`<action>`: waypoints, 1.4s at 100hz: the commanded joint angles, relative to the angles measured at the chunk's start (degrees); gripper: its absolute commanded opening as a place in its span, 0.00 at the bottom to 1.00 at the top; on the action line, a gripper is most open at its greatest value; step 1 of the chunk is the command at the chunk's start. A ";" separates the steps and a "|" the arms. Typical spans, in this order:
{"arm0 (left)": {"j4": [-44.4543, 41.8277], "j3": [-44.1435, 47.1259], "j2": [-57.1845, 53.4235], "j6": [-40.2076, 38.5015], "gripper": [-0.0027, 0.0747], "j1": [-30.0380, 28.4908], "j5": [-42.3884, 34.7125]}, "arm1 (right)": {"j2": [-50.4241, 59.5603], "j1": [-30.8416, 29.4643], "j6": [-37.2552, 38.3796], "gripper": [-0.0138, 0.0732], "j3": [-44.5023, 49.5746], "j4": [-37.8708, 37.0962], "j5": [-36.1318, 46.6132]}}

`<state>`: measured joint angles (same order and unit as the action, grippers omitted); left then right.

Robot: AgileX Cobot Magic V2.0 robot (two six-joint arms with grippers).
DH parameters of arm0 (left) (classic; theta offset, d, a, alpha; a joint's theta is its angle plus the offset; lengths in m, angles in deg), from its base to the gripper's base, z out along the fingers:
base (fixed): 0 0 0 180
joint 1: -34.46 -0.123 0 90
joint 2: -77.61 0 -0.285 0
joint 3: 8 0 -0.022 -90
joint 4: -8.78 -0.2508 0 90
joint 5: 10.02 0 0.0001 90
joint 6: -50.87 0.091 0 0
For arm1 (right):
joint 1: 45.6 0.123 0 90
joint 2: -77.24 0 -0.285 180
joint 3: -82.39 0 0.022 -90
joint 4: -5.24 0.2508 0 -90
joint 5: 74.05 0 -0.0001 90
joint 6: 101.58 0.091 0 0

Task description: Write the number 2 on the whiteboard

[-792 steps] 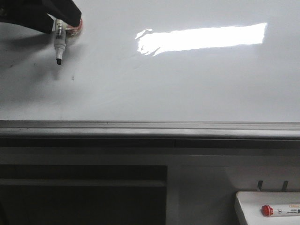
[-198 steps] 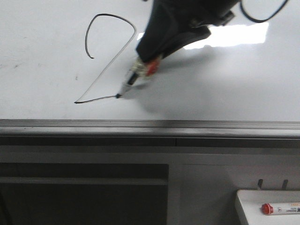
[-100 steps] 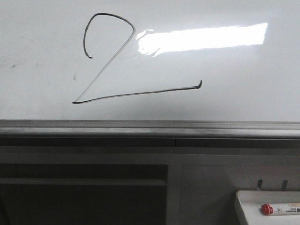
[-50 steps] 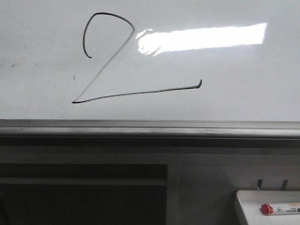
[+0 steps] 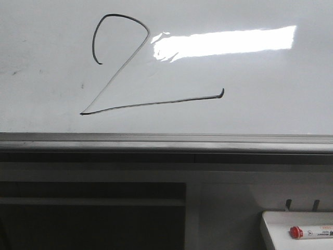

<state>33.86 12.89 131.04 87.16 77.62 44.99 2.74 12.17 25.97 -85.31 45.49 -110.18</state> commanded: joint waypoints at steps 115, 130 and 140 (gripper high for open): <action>-5.79 0.94 3.29 -13.88 0.01 -0.24 -18.84 | 13.09 -9.75 -0.87 0.55 -1.61 1.45 11.19; -22.44 7.37 3.29 -35.67 0.01 -4.54 -30.37 | 18.89 -18.00 -0.87 0.11 -1.51 1.30 5.17; -26.48 12.49 4.46 -44.63 0.01 -10.04 -40.17 | 21.81 -21.65 -0.40 0.08 -0.87 1.30 1.44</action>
<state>11.46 23.44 134.98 51.60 71.12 17.68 21.96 -6.77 25.61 -85.21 45.65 -108.23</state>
